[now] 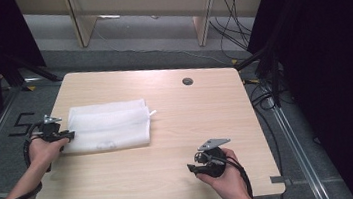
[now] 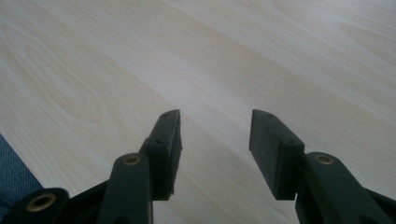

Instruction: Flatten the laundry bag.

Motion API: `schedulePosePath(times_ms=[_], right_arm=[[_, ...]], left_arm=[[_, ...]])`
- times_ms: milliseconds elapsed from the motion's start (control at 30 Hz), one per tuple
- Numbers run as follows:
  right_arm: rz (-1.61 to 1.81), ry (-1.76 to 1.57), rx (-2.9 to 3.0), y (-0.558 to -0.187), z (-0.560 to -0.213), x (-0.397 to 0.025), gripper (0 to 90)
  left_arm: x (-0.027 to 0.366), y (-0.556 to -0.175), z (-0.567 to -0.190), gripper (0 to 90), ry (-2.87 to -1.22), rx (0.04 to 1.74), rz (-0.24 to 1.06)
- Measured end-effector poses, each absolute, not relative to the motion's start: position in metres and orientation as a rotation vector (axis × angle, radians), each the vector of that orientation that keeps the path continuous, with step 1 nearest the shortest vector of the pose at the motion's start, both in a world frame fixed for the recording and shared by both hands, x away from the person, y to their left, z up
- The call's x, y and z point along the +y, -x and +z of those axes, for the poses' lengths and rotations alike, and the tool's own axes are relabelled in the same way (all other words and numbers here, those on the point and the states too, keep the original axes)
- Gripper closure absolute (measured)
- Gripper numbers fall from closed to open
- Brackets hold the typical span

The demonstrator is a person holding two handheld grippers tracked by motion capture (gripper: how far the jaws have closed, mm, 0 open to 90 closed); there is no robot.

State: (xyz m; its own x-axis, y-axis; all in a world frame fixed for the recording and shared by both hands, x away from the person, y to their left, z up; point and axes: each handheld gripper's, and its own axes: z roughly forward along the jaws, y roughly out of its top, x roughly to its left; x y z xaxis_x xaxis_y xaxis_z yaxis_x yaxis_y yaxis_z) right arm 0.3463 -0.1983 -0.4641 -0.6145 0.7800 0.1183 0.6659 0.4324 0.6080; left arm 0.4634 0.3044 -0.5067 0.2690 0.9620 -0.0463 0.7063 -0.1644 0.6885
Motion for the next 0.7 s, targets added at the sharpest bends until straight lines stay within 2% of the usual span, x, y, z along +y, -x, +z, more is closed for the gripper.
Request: schedulePosePath(times_ms=[333,567,700], right_arm=[[0.933,-1.286,2.5,-0.347,-0.465,-0.198,54.2],[0.947,-1.224,2.476,-0.35,-0.467,-0.201,54.2],[0.925,-1.294,2.487,-0.352,-0.463,-0.2,54.2]], left_arm=[[0.273,-0.465,-0.508,73.6,-1.972,1.428,0.538],[0.249,-0.46,-0.506,73.0,-2.007,1.395,0.476],[0.237,-0.457,-0.506,71.0,-1.996,1.366,0.462]])
